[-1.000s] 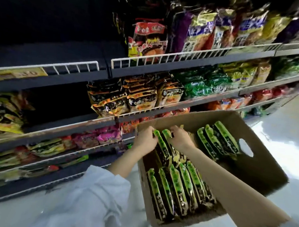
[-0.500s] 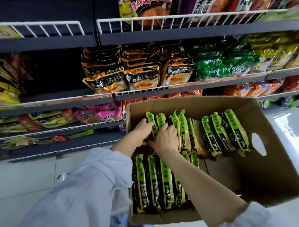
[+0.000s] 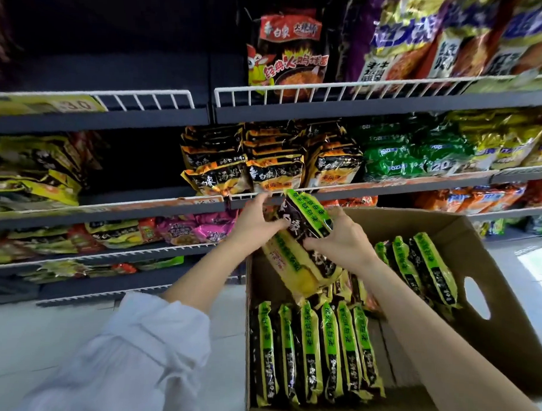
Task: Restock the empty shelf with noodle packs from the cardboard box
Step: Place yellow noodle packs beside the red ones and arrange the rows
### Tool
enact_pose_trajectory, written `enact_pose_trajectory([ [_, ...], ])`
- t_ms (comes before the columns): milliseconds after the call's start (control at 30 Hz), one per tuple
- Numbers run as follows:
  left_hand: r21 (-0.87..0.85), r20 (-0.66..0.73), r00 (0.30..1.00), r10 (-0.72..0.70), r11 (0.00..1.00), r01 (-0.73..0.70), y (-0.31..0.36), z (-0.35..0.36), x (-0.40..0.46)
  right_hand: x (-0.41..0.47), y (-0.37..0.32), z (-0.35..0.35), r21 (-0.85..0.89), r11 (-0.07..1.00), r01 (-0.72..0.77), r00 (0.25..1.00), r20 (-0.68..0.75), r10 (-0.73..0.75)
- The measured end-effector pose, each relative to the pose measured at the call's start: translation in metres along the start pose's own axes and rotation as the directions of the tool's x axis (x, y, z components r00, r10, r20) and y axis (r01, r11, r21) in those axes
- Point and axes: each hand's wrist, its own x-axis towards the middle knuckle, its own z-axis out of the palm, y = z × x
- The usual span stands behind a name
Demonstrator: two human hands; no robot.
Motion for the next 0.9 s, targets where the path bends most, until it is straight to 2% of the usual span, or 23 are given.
enact_pose_trajectory([
  [133, -0.048, 0.165, 0.986, 0.020, 0.999, -0.013, 0.031, -0.044, -0.010, -0.008, -0.039, -0.048, -0.010, 0.990, 0.143, 0.989, 0.022, -0.143],
  [300, -0.128, 0.159, 0.981, 0.112, 0.987, -0.092, 0.053, -0.100, -0.016, -0.019, -0.109, -0.076, -0.067, 0.945, 0.321, 0.947, 0.031, -0.320],
  [433, -0.202, 0.028, 0.982, 0.184, 0.964, -0.175, 0.054, -0.155, -0.022, -0.017, -0.167, -0.070, -0.086, 0.899, 0.429, 0.903, 0.058, -0.426],
  [633, -0.296, -0.216, 0.948, 0.232, 0.910, -0.290, 0.033, -0.260, -0.021, 0.007, -0.275, -0.024, -0.112, 0.805, 0.583, 0.808, -0.024, -0.589],
  [767, -0.206, -0.350, 0.899, 0.263, 0.915, -0.348, 0.019, -0.339, -0.022, 0.023, -0.356, 0.018, -0.136, 0.755, 0.641, 0.759, -0.033, -0.650],
  [900, -0.121, -0.406, 0.857, 0.317, 0.911, -0.395, 0.007, -0.406, -0.017, 0.038, -0.417, 0.046, -0.128, 0.713, 0.690, 0.712, -0.060, -0.700],
])
